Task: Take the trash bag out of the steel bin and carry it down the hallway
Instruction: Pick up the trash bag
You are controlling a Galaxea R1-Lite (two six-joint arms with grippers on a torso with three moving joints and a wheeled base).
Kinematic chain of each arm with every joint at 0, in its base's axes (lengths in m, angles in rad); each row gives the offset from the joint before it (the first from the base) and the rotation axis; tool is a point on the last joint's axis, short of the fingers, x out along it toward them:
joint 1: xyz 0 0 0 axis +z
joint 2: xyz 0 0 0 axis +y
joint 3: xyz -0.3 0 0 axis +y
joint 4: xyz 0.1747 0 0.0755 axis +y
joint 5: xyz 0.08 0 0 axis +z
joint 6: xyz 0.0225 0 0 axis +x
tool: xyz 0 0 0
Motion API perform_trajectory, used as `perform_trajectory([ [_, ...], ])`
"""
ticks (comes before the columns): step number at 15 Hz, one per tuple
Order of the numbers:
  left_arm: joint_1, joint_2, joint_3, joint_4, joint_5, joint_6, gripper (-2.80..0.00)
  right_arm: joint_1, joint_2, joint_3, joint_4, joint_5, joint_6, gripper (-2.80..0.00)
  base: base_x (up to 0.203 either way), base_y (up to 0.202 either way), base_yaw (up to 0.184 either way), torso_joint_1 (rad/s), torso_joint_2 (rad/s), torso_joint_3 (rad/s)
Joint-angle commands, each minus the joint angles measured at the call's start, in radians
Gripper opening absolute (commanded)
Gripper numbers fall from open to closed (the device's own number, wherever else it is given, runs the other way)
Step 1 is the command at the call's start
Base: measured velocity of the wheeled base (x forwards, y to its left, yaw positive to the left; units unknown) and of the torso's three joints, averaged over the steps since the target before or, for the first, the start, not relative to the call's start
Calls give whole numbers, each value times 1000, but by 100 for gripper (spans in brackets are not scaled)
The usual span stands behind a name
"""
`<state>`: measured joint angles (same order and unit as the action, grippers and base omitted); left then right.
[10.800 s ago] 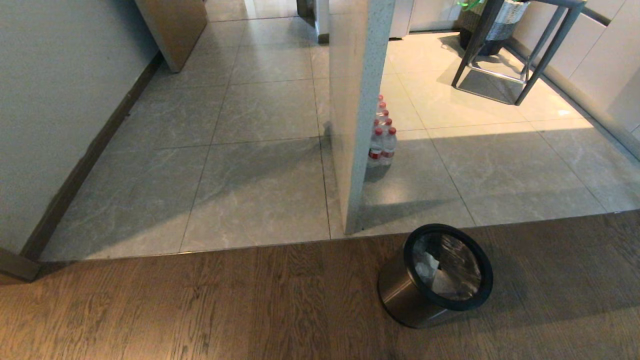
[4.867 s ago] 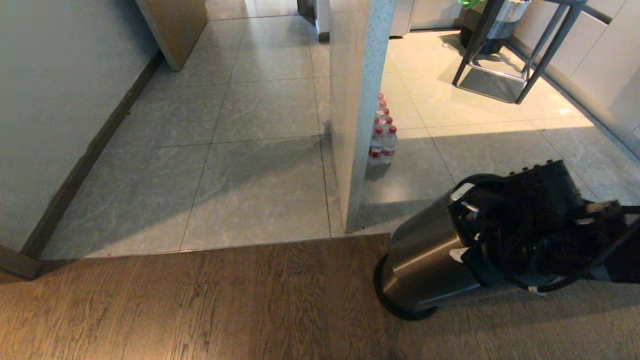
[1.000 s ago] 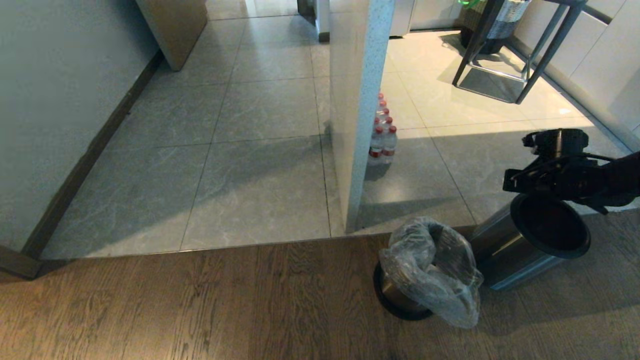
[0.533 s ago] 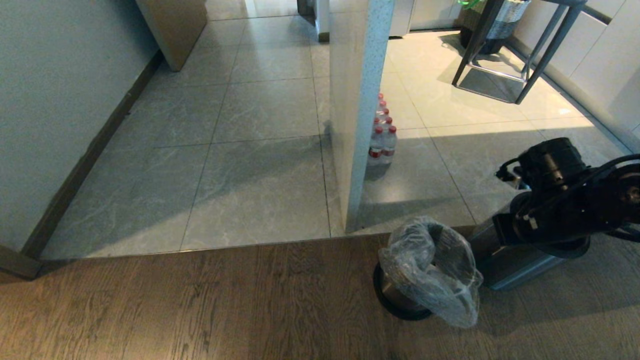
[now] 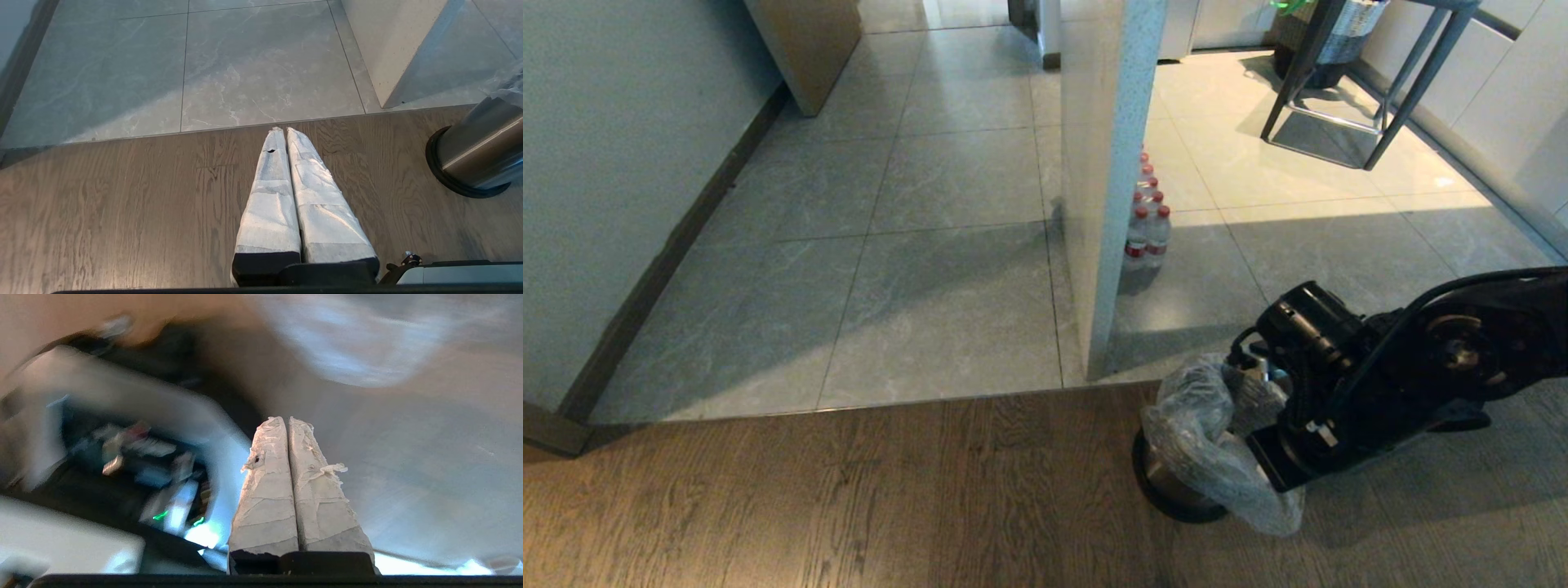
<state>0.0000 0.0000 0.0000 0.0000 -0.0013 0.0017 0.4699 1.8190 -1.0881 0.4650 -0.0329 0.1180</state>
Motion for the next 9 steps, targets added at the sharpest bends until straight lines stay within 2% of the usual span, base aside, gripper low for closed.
perform_trajectory([
  [1,0,-1,0,0,0,0,-280,40,85,-60,40,41,0,-280,0,0,0,0,0,0],
  [4,0,0,0,0,0,0,-280,68,172,-165,85,51,-6,-280,0,0,0,0,0,0],
  [9,0,0,0,0,0,0,-280,79,326,-263,56,42,-14,-280,0,0,0,0,0,0],
])
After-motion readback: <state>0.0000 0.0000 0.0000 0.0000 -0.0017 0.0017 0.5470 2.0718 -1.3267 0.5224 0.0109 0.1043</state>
